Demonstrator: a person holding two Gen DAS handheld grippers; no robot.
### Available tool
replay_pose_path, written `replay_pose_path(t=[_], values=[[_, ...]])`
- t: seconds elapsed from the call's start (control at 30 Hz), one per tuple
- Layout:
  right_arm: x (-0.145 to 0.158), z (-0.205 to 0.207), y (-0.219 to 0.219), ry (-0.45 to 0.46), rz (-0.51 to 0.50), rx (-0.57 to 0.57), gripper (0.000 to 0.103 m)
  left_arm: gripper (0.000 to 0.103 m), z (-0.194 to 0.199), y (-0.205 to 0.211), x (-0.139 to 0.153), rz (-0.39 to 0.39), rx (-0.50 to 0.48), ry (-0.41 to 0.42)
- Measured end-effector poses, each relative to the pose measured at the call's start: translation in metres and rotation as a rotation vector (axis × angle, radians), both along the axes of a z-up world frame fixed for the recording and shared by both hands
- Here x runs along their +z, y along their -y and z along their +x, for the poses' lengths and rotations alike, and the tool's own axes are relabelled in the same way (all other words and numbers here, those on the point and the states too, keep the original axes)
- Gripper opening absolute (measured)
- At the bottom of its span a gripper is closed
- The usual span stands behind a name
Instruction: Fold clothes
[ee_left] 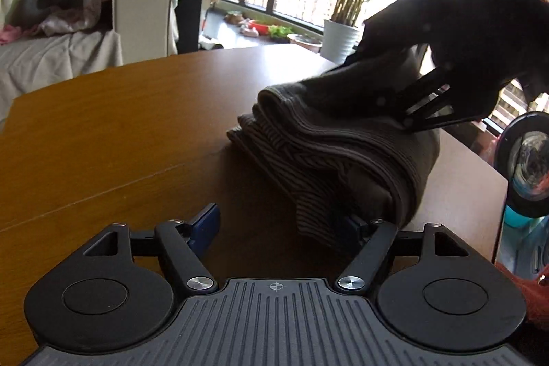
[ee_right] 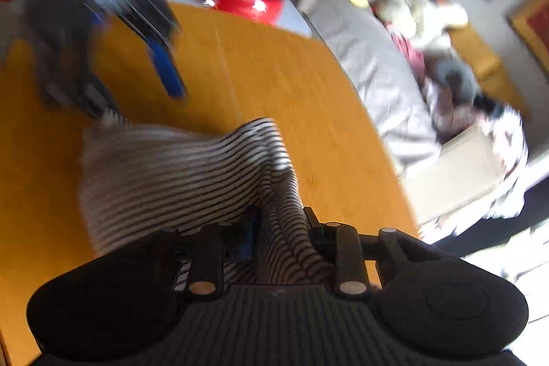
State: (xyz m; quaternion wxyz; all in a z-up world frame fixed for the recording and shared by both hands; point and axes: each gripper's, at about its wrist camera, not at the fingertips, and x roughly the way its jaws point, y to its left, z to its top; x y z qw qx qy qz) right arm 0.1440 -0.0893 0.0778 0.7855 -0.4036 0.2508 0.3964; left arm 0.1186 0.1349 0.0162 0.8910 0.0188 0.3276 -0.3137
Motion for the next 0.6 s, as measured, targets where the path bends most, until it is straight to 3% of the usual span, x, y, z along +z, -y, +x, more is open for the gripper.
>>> replay_pose_path(t=[0.13, 0.23, 0.33, 0.4, 0.5, 0.53, 0.57, 0.6], values=[[0.003, 0.017, 0.016, -0.089, 0.155, -0.115, 0.032, 0.079, -0.005, -0.008, 0.035, -0.066, -0.002, 0.081], [0.007, 0.022, 0.027, -0.119, 0.223, -0.2, 0.046, 0.079, 0.001, 0.017, 0.054, -0.127, -0.091, 0.122], [0.023, 0.02, 0.042, -0.109, 0.285, -0.266, 0.066, 0.079, 0.009, 0.059, 0.049, -0.096, -0.202, 0.131], [0.039, 0.016, 0.057, -0.057, 0.34, -0.305, 0.069, 0.078, 0.019, 0.084, 0.037, -0.03, -0.223, 0.113], [0.059, -0.006, 0.079, 0.054, 0.426, -0.357, 0.069, 0.077, 0.039, 0.099, 0.021, 0.026, -0.189, 0.08], [0.062, -0.012, 0.085, 0.058, 0.461, -0.36, 0.062, 0.077, 0.045, 0.098, 0.02, 0.014, -0.175, 0.063], [0.064, -0.017, 0.089, 0.045, 0.497, -0.357, 0.043, 0.077, 0.052, 0.097, 0.019, 0.0, -0.164, 0.046], [0.063, -0.02, 0.092, 0.015, 0.529, -0.358, 0.035, 0.077, 0.056, 0.097, 0.019, -0.002, -0.157, 0.037]])
